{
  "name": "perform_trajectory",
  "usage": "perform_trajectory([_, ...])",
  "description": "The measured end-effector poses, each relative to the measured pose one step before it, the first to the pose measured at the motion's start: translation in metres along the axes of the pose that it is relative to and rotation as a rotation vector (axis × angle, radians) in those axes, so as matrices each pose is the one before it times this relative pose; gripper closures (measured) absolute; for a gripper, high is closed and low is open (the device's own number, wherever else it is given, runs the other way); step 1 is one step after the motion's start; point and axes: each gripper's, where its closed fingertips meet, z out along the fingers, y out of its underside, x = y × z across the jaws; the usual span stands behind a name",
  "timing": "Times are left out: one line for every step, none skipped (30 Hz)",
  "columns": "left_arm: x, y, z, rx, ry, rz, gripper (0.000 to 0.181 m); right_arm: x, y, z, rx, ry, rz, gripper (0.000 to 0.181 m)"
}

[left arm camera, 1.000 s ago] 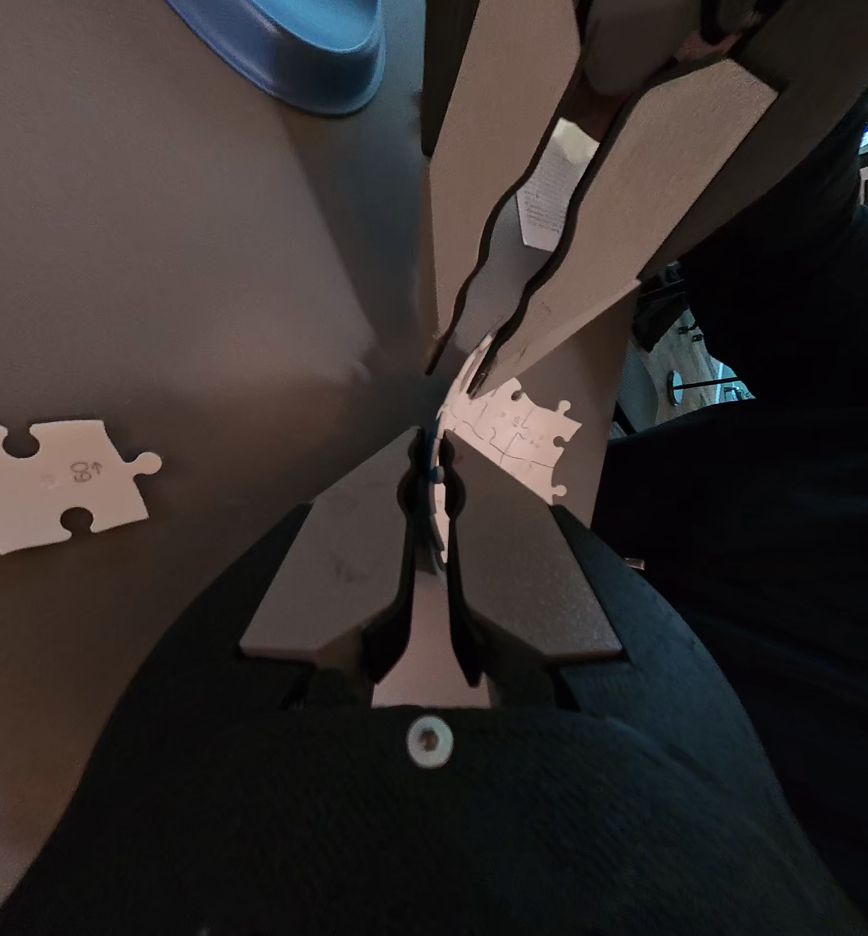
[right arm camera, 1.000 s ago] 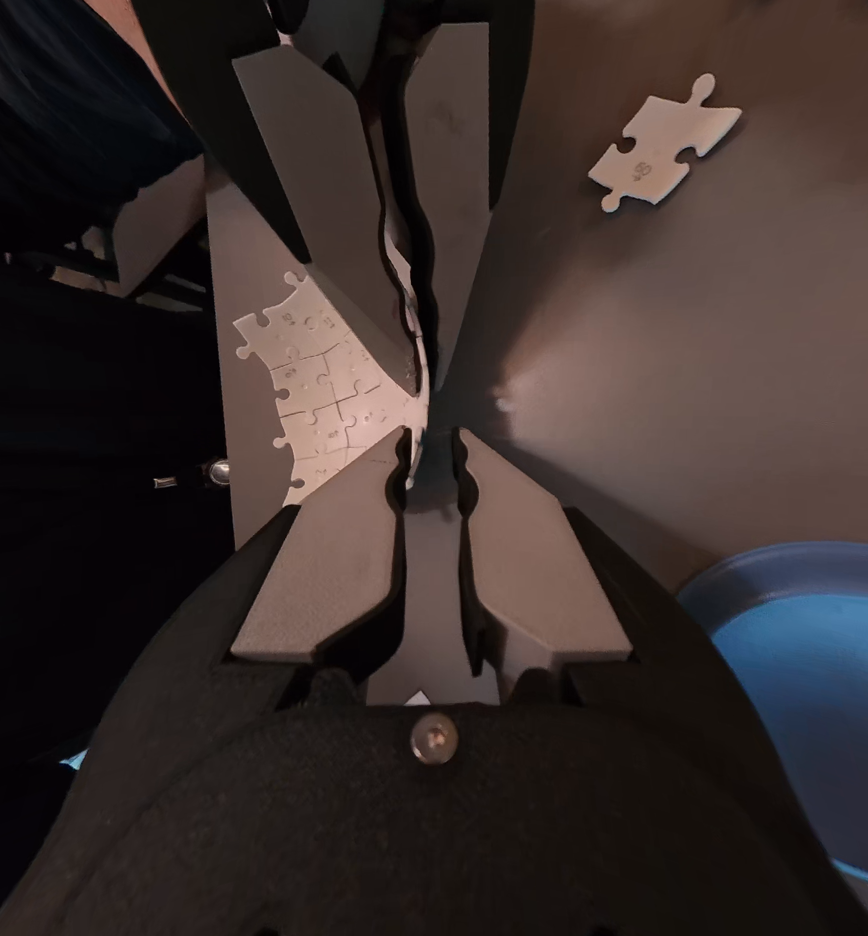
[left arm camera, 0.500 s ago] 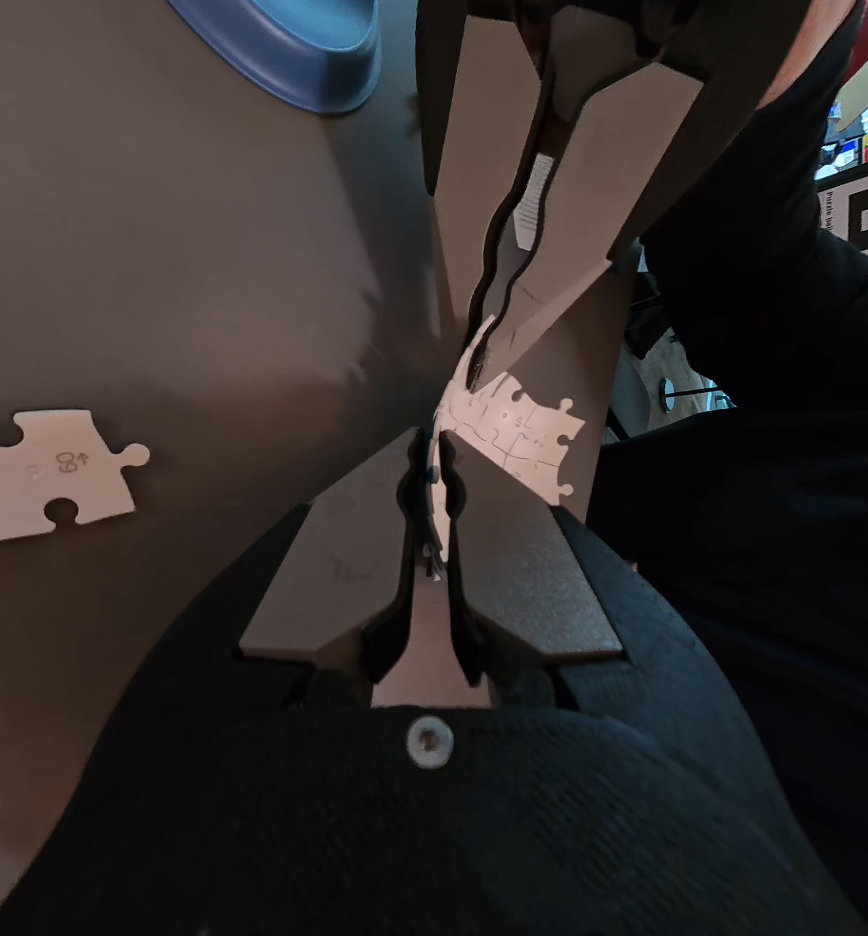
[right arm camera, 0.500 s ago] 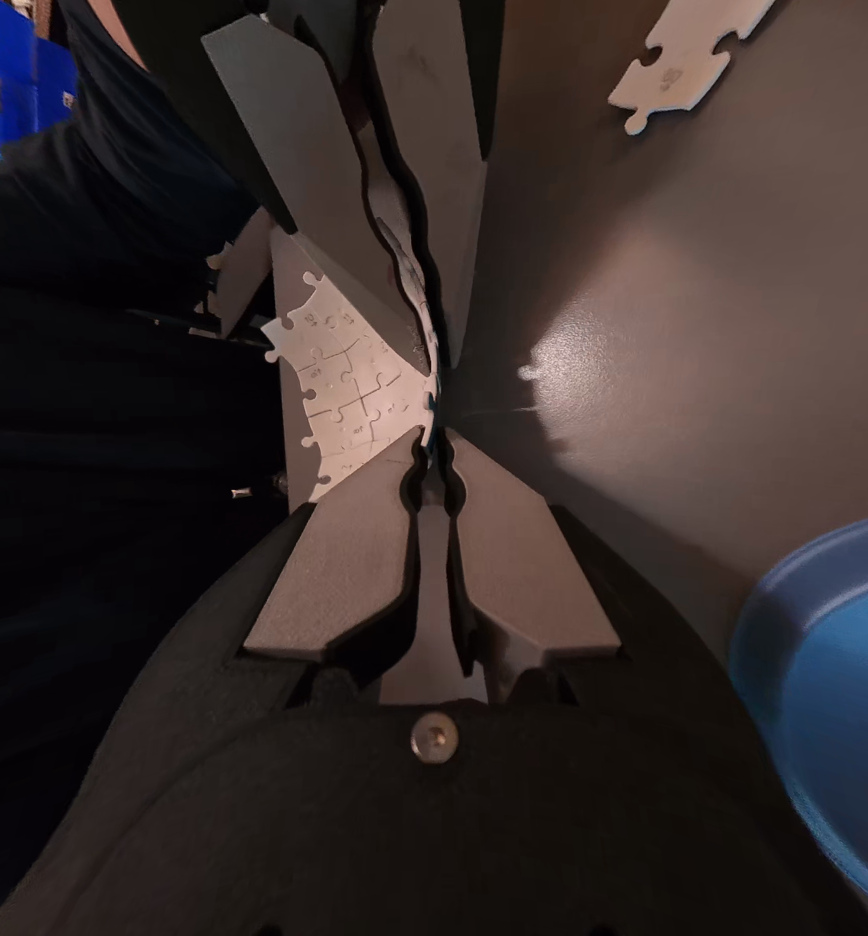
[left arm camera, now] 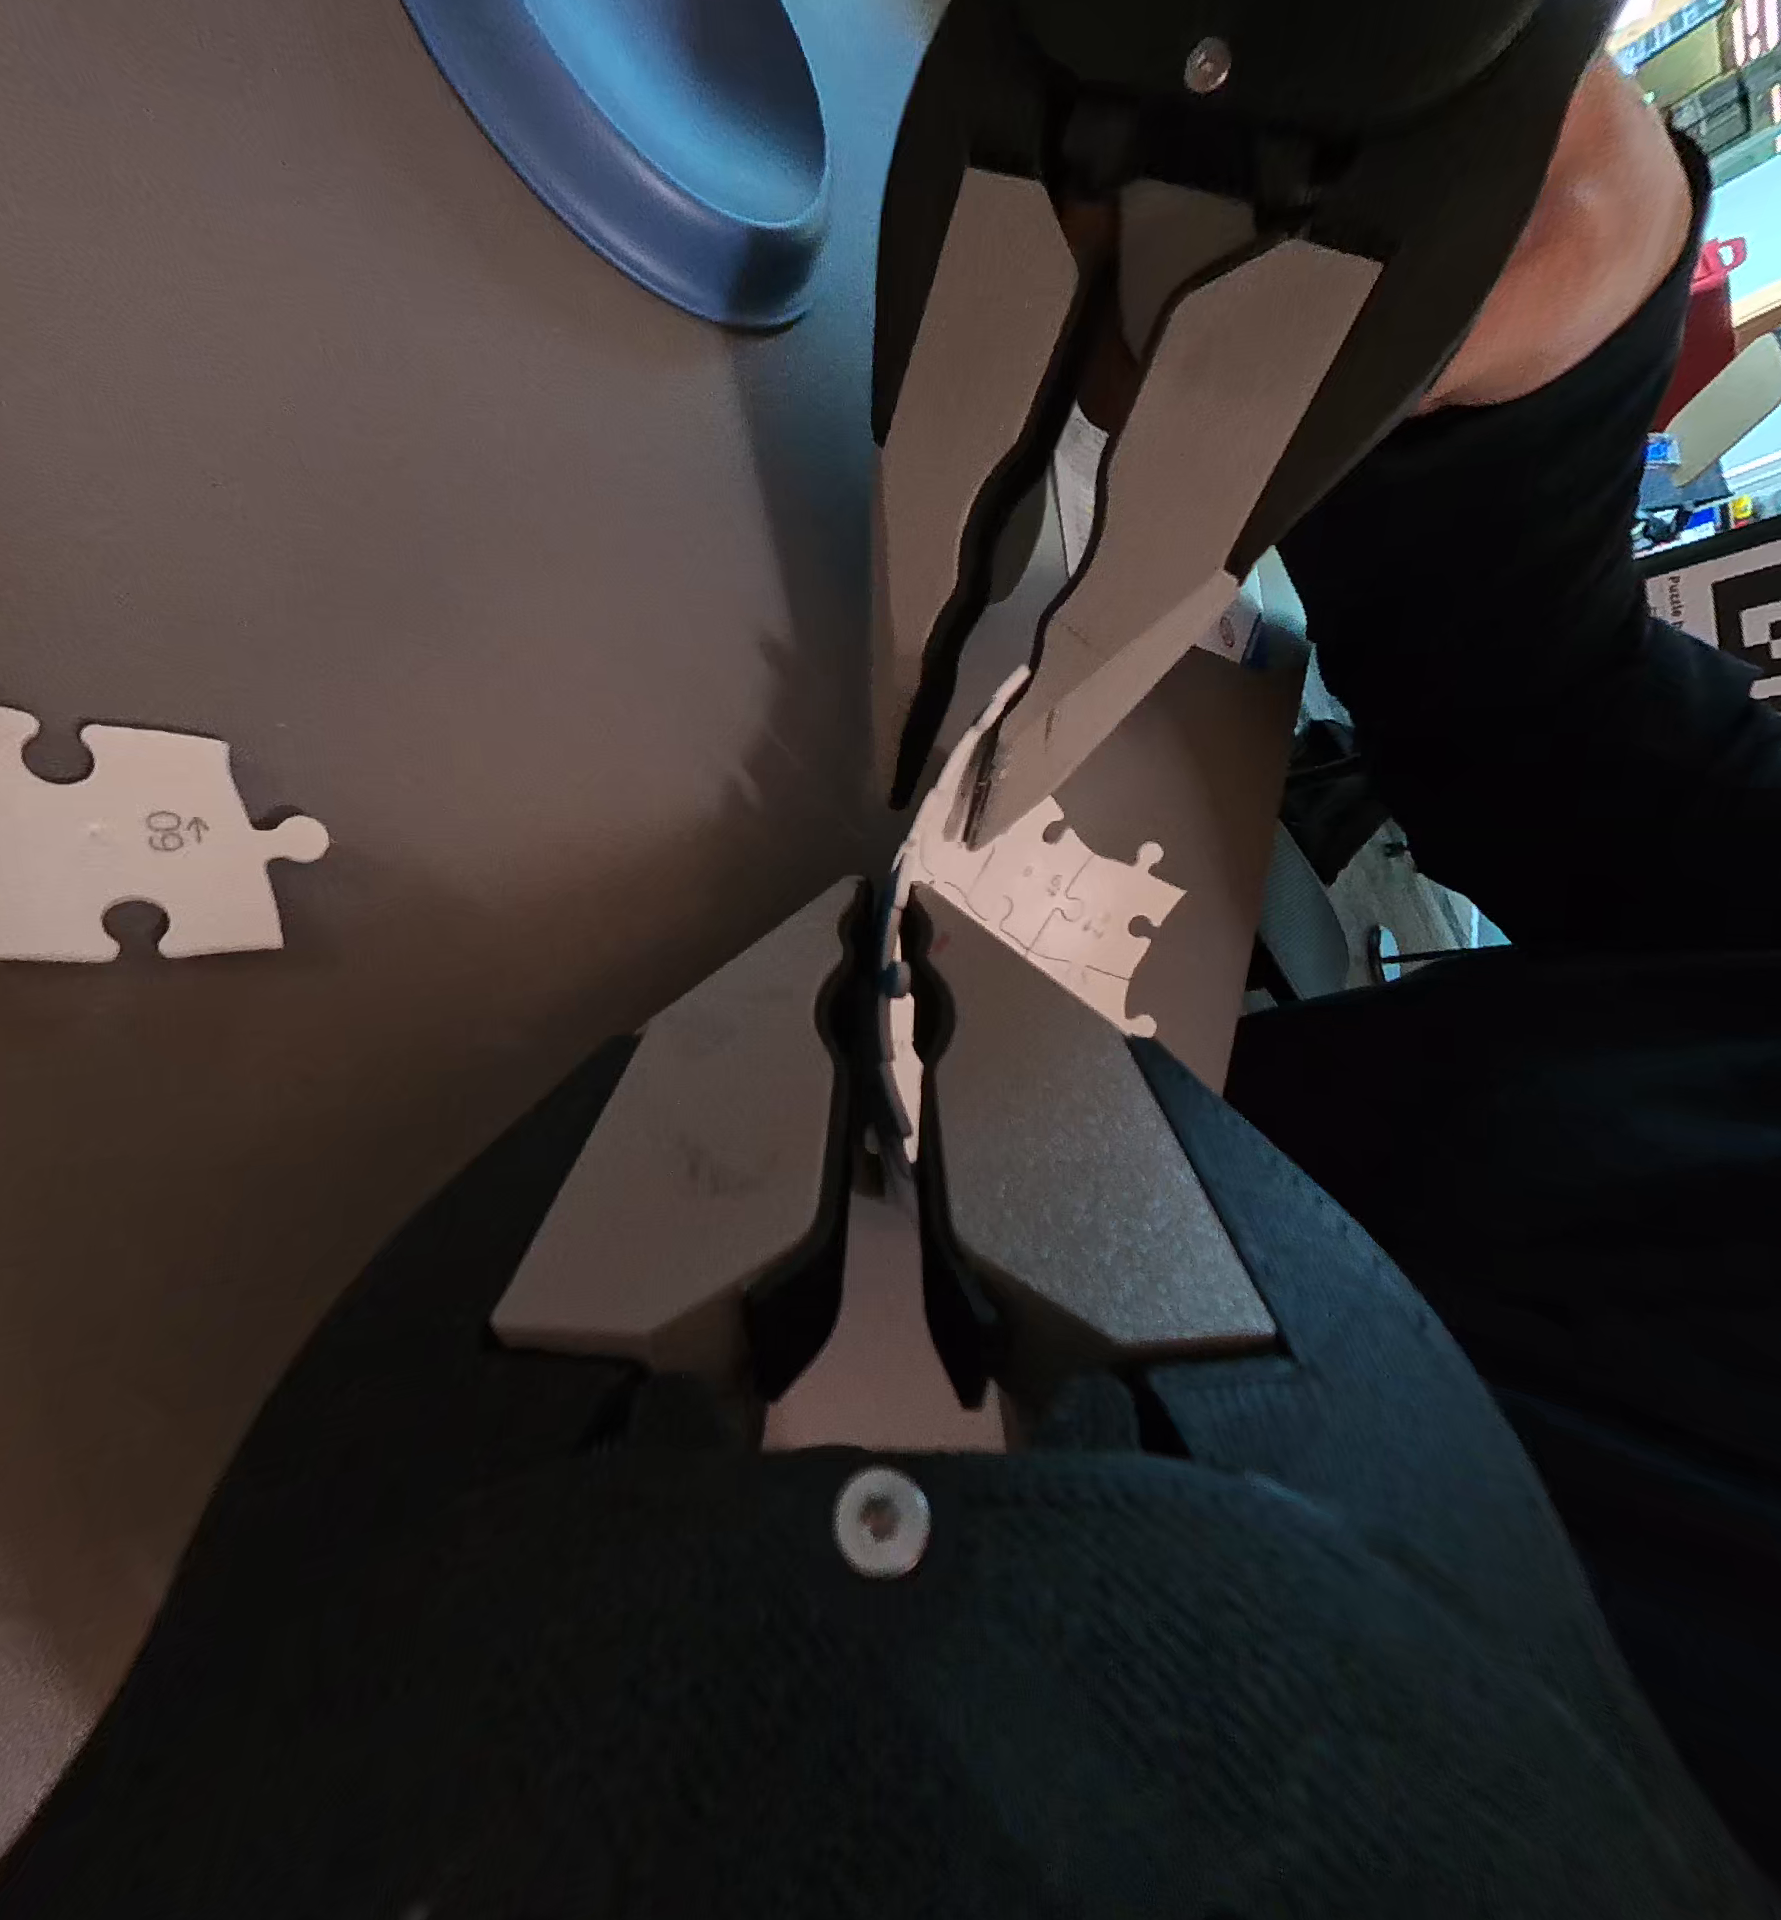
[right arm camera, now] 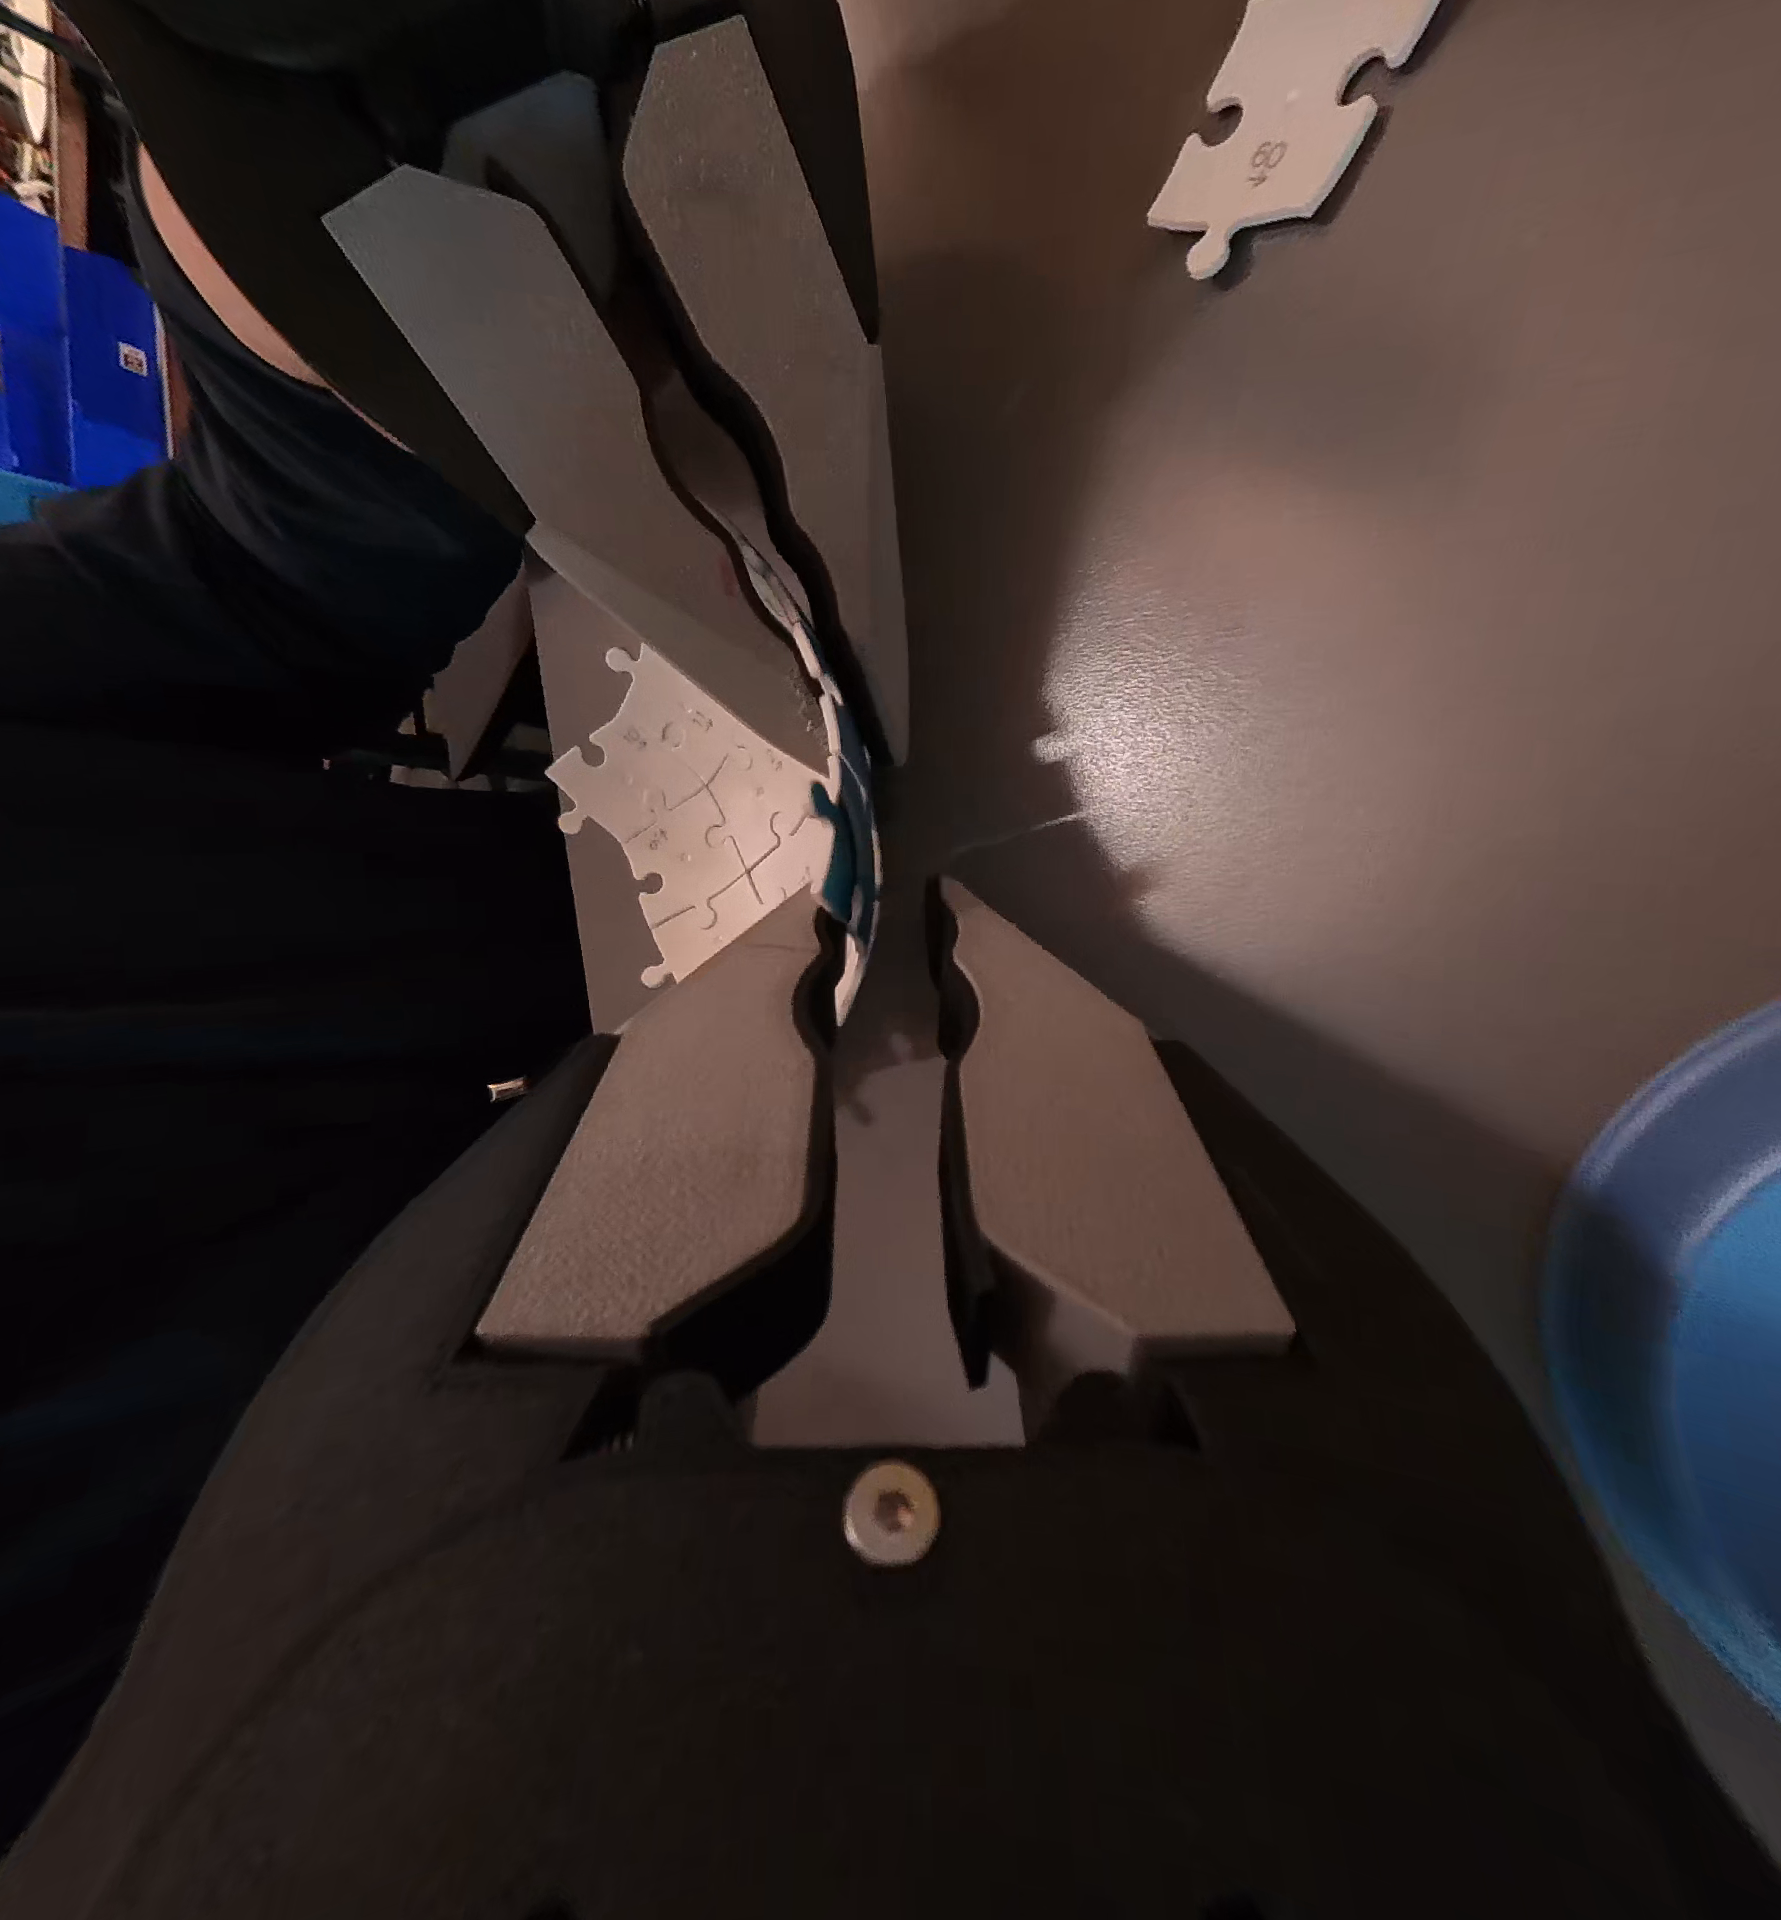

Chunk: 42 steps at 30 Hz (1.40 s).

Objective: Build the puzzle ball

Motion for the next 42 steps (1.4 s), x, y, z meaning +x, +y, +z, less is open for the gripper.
perform_trajectory([0.00028, -0.00098, -0.0006, 0.0106, -0.0016, -0.0007, 0.179, -0.0002, -0.0004, -0.00037, 0.0048, 0.0041, 0.0016, 0.171])
perform_trajectory([0.00038, -0.00075, -0.00063, 0.0085, -0.003, 0.0004, 0.179, -0.00041, -0.00081, -0.0004, 0.0064, 0.0022, 0.0019, 0.171])
perform_trajectory([0.00037, -0.00055, -0.00076, 0.008, -0.0048, 0.0015, 0.179, -0.00085, -0.00109, -0.00051, 0.0082, -0.0007, 0.0013, 0.172])
perform_trajectory([0.0003, -0.0008, -0.00066, 0.0088, -0.0069, 0.0018, 0.179, -0.00154, -0.00107, -0.00036, 0.0072, -0.0041, 0.0004, 0.176])
perform_trajectory([0.00017, -0.00088, -0.00079, 0.0094, -0.0069, 0.002, 0.178, -0.00169, -0.001, -0.00016, 0.0074, -0.0053, -0.0009, 0.178])
perform_trajectory([0.00068, -0.00048, -0.00091, 0.0075, -0.0035, 0.0011, 0.178, -0.00073, -0.00099, -0.00024, 0.0078, -0.0002, 0.0007, 0.179])
perform_trajectory([0.00087, -0.00054, -0.00102, 0.0094, -0.0004, -0.0001, 0.178, -0.00073, -0.00076, -0.00016, 0.0087, -0.0021, 0.0018, 0.179])
perform_trajectory([0.00132, -0.00074, -0.00095, 0.011, 0.0039, -0.0021, 0.177, -0.0002, -0.00056, -0.00012, 0.0091, -0.0007, 0.0008, 0.181])
perform_trajectory([0.0014, -0.00011, -0.00062, 0.0076, 0.0072, -0.0053, 0.175, 0.00002, -0.00035, 0.00018, 0.0076, 0.0012, -0.0013, 0.181])
perform_trajectory([0.00061, 0.00052, -0.00025, 0.0033, 0.0026, -0.0018, 0.175, -0.00053, 0.00033, 0.00041, 0.0033, -0.0017, -0.0021, 0.181])
perform_trajectory([0.00005, 0.00103, 0.00007, -0.0013, -0.0005, -0.0009, 0.175, -0.00069, 0.00074, 0.00079, 0.0002, -0.0002, -0.0058, 0.181])
perform_trajectory([-0.00015, 0.00154, 0.00042, -0.0047, -0.0017, -0.0001, 0.175, -0.00064, 0.00114, 0.00099, -0.0021, 0.0017, -0.0097, 0.181])
perform_trajectory([0.00019, 0.00182, 0.0005, -0.0074, -0.0001, 0.0002, 0.176, -0.00072, 0.00124, 0.00086, -0.004, 0.0037, -0.0116, 0.181])
perform_trajectory([0.0001, 0.00121, 0.00042, -0.0041, -0.0013, 0.0002, 0.177, 0.00003, 0.00059, 0.00043, -0.0008, 0.0093, -0.0126, 0.181])
perform_trajectory([-0.00012, 0.00008, -0.00013, 0.0011, -0.003, 0.0005, 0.177, 0.00047, -0.00014, 0.00003, 0.0032, 0.0119, -0.0107, 0.181])
perform_trajectory([-0.00001, -0.0002, -0.0003, -0.0005, -0.0022, 0.0005, 0.177, 0.0002, -0.00029, -0.00005, 0.0032, 0.009, -0.0085, 0.181])
perform_trajectory([-0.00043, -0.00008, -0.00033, -0.0027, -0.0034, 0.0012, 0.177, 0.00004, -0.00031, 0.00006, 0.0018, 0.0073, -0.0082, 0.181])
perform_trajectory([-0.00086, -0.00023, -0.0002, -0.0024, -0.0061, 0.002, 0.178, 0.00038, -0.0005, 0.00007, 0.0022, 0.009, -0.0085, 0.181])
perform_trajectory([-0.00061, -0.00032, -0.00023, -0.0012, -0.0033, 0.0014, 0.178, 0.00017, -0.00038, 0.00021, 0.0016, 0.0046, -0.0063, 0.181])
perform_trajectory([0.0001, 0.00045, -0.00005, -0.0052, 0.001, 0.0009, 0.178, -0.00013, 0.00012, 0.00031, -0.0006, -0.0045, -0.0013, 0.181])
perform_trajectory([-0.00104, -0.0004, -0.00008, 0.0012, -0.0056, -0.0007, 0.178, 0.00151, -0.00127, 0.0001, 0.0094, 0.0008, 0.0026, 0.181])
perform_trajectory([-0.00265, -0.00278, -0.00152, 0.0159, -0.0148, -0.0005, 0.177, 0.00266, -0.00301, -0.00002, 0.0236, 0.0075, 0.0024, 0.181])
perform_trajectory([-0.00133, -0.00219, -0.00168, 0.0104, -0.0037, -0.0013, 0.177, 0.00079, -0.00207, 0.00031, 0.0186, -0.0072, 0.0105, 0.181])
perform_trajectory([-0.00005, -0.00017, -0.00066, -0.0031, 0.0068, -0.0045, 0.178, -0.00112, -0.00044, 0.00043, 0.0052, -0.0193, 0.0165, 0.181])
perform_trajectory([-0.00078, -0.00068, -0.00011, 0.0032, 0.0007, -0.0029, 0.178, 0.00061, -0.00087, -0.00009, 0.0062, -0.0042, 0.0041, 0.181])
perform_trajectory([-0.00107, -0.0008, -0.00007, 0.0062, -0.0032, -0.0005, 0.178, 0.0013, -0.00109, -0.00044, 0.0078, 0.0084, -0.0049, 0.179])
perform_trajectory([0.00104, 0.00079, 0.00057, -0.0044, 0.0109, -0.0024, 0.178, 0.00176, -0.00112, -0.00047, 0.0058, 0.0143, -0.0023, 0.169])
perform_trajectory([0.00169, 0.00094, 0.00096, -0.0044, 0.0136, -0.0043, 0.178, -0.00011, -0.00194, -0.00064, 0.0106, 0.0015, -0.0017, 0.167])
perform_trajectory([0.00087, 0.00024, 0.00075, 0.0013, 0.0064, -0.0024, 0.178, -0.0015, -0.00217, -0.00072, 0.013, -0.0101, 0.001, 0.167])
perform_trajectory([-0.00015, 0.00091, 0.00081, -0.0045, -0.0032, 0.0008, 0.178, -0.00082, -0.00163, -0.00045, 0.0101, -0.0081, 0.0028, 0.166])
perform_trajectory([-0.00012, 0.0006, 0.00065, -0.0034, -0.004, 0.0007, 0.178, -0.00069, -0.00033, 0.00026, 0.003, -0.0079, 0.001, 0.17])
perform_trajectory([-0.00094, -0.00002, 0.00025, -0.0002, -0.0102, -0.0001, 0.178, -0.00166, 0.00042, 0.00095, -0.0008, -0.0127, -0.0018, 0.179])
perform_trajectory([-0.00124, 0.00026, 0.00003, -0.0018, -0.0099, 0.0019, 0.178, 0.00021, 0.00073, 0.00113, -0.0028, 0.0039, -0.0052, 0.18])
perform_trajectory([-0.00005, 0.00029, -0.00011, -0.0005, -0.001, -0.0018, 0.178, 0.00046, 0.00069, 0.00084, -0.0029, 0.009, -0.01, 0.18])
perform_trajectory([0.00007, 0.00012, -0.00009, 0.0016, 0.002, -0.002, 0.178, -0.00016, 0.00013, 0.00017, -0.001, 0.0061, -0.0099, 0.181])
perform_trajectory([0.00044, -0.00008, -0.00021, 0.0038, 0.005, -0.0032, 0.178, -0.00023, -0.0004, -0.00021, 0.001, 0.0044, -0.0079, 0.181])
perform_trajectory([0.00023, -0.00045, -0.00038, 0.0042, 0.0032, -0.0031, 0.178, 0.00006, -0.0007, -0.00017, 0.0023, 0.0042, -0.006, 0.181])
perform_trajectory([-0.00009, -0.00025, -0.00055, 0.0021, -0.0007, -0.0011, 0.178, -0.00003, -0.00042, 0.00009, 0.0012, 0.0039, -0.0066, 0.181])
perform_trajectory([-0.0003, 0.00032, -0.00023, -0.0025, -0.0031, 0.0015, 0.178, -0.00063, 0.00022, 0.00039, -0.0036, 0.0003, -0.0062, 0.181])
perform_trajectory([0.00011, 0.00099, 0.0002, -0.0066, -0.0001, 0.0022, 0.178, -0.00092, 0.00092, 0.00067, -0.0067, -0.0013, -0.0058, 0.181])
perform_trajectory([0.00053, 0.00122, 0.00032, -0.0072, 0.0039, 0.0013, 0.178, -0.00094, 0.0012, 0.00068, -0.0063, -0.0014, -0.0075, 0.181])
perform_trajectory([0.00064, 0.00108, 0.00047, -0.005, 0.0062, -0.0003, 0.178, -0.00061, 0.00133, 0.00028, -0.0054, -0.0023, -0.0024, 0.181])
